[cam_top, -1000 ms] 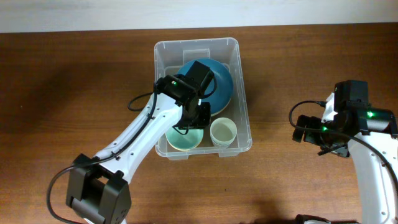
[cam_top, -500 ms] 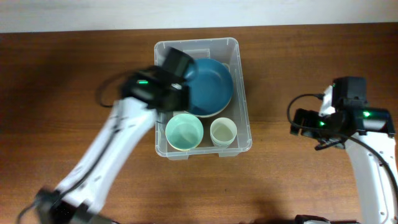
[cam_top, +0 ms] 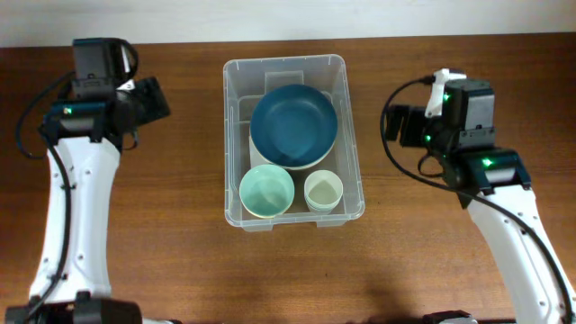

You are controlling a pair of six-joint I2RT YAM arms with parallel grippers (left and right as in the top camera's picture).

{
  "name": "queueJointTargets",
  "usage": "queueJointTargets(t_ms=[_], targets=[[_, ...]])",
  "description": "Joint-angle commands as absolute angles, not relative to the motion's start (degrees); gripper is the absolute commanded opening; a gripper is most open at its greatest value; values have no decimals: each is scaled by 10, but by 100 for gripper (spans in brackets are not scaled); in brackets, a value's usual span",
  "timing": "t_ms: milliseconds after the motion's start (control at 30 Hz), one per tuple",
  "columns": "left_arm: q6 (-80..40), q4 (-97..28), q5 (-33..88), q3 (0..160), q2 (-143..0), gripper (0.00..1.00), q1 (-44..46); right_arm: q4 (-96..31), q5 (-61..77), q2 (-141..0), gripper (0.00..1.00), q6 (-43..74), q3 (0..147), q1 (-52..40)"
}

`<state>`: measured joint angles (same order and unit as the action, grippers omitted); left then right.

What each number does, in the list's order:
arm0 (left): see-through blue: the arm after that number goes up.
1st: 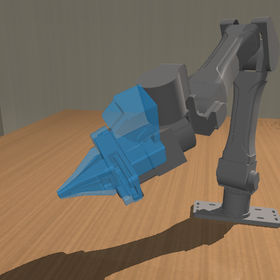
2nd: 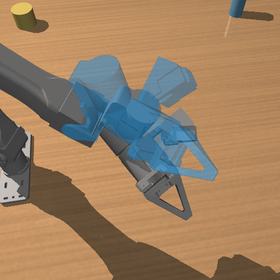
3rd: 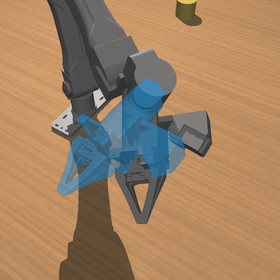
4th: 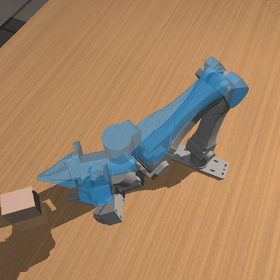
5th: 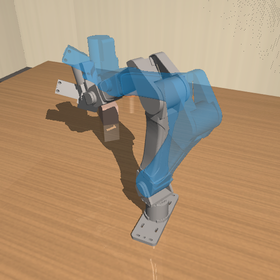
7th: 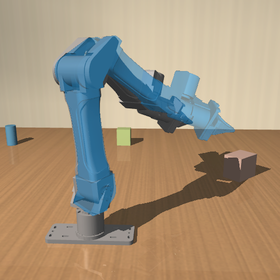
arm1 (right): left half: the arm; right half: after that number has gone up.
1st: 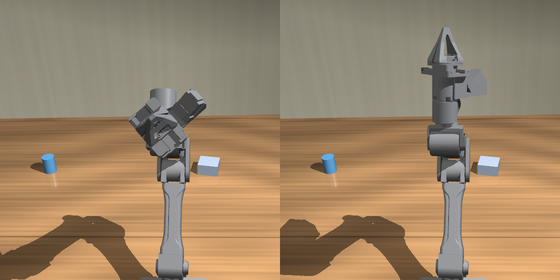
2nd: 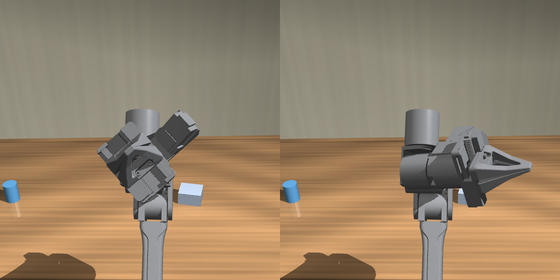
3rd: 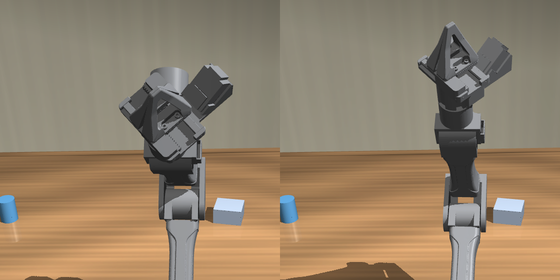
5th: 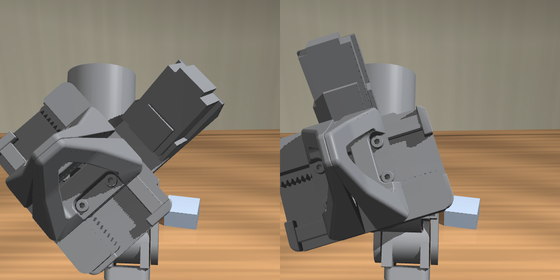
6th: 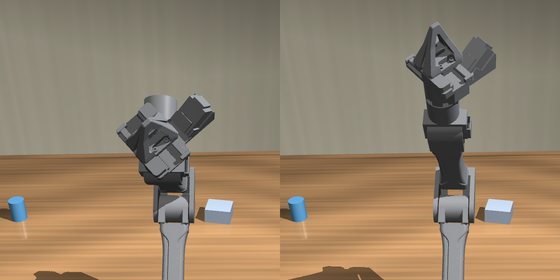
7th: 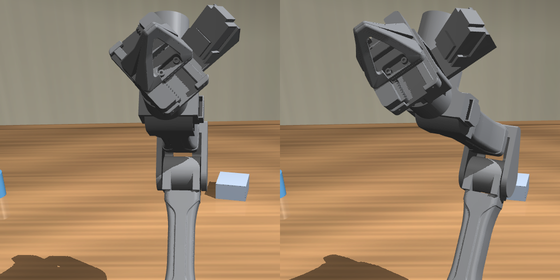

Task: Pack container

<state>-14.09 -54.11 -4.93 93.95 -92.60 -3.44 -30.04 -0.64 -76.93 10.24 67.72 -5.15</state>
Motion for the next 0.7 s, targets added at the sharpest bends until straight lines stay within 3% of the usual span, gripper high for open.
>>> queueJointTargets(t_ms=[0,333,667], targets=[[-121,-540,-28,941,-954,100,-47,-281,-35,-792,99,95,685,-56],[-121,-528,-32,941,-970,100,-51,-284,-35,-797,99,95,685,-56],[-118,-595,-33,940,-926,100,-52,-354,-35,-744,99,95,685,-56]])
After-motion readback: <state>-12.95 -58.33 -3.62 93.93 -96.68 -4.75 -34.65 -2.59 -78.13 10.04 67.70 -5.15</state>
